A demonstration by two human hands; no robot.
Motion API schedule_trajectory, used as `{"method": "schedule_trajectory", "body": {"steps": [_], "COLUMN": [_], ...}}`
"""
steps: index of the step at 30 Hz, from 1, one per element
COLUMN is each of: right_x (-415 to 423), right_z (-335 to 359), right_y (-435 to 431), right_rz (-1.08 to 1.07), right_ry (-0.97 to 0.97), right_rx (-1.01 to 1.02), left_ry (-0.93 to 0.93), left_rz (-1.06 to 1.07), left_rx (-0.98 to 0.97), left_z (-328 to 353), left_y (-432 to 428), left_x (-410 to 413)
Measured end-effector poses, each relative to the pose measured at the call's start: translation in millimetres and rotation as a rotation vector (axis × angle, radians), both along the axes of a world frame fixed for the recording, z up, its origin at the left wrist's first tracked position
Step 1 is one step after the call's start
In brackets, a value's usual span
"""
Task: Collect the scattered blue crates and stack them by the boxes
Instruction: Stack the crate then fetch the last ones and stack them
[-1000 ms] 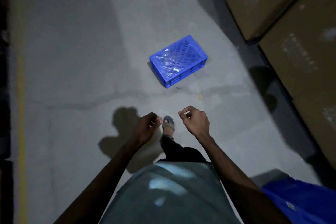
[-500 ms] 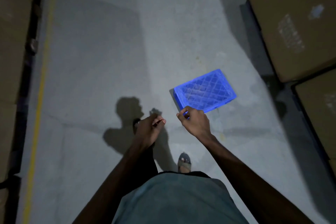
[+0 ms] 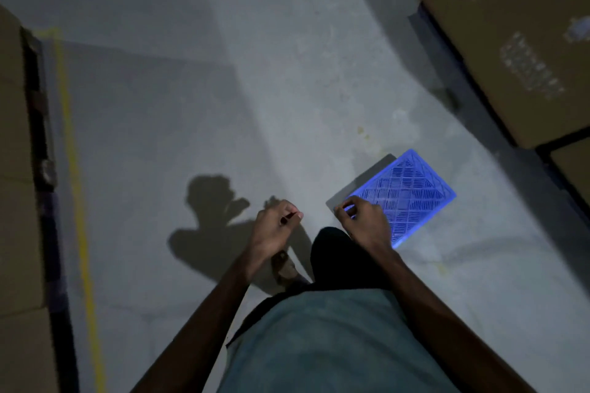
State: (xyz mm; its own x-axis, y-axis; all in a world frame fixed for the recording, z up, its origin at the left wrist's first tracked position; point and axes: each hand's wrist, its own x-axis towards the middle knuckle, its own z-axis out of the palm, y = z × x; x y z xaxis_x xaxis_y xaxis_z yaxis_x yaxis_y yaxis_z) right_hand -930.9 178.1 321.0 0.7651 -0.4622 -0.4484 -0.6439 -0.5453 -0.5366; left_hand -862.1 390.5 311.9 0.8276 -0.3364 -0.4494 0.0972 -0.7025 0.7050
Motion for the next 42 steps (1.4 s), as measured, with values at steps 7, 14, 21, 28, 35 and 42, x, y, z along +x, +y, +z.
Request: {"method": "schedule_trajectory", "body": {"steps": [7, 14, 21, 28, 35, 42], "right_x": [132, 258, 365, 387, 369, 368], "right_z": [-9, -40, -19, -6, -20, -29], "right_y": [-26, -80, -163, -231, -256, -251], "right_rz": [-0.165, -0.292, -0.521, -0.883, -1.411, -1.807], "right_ry": [-0.038, -0.050, -0.126, -0.148, -0.044, -0.012], "right_rx": [-0.016, 0.052, 0.047, 0.063, 0.048, 0.086], "left_ry": [0.002, -0.044, -0.079, 0.000, 0.092, 0.120], "left_rz": [-0.122, -0.232, -0.480, -0.901, -1.409, -1.787], "left_rx": [-0.055, -0.060, -0.100, -0.102, -0.068, -0.024], "left_z": [-3, -4, 25, 25, -11, -35], "left_y": [-28, -106, -238, -370, -506, -602], "left_x": [152, 319, 450, 497, 517, 505]}}
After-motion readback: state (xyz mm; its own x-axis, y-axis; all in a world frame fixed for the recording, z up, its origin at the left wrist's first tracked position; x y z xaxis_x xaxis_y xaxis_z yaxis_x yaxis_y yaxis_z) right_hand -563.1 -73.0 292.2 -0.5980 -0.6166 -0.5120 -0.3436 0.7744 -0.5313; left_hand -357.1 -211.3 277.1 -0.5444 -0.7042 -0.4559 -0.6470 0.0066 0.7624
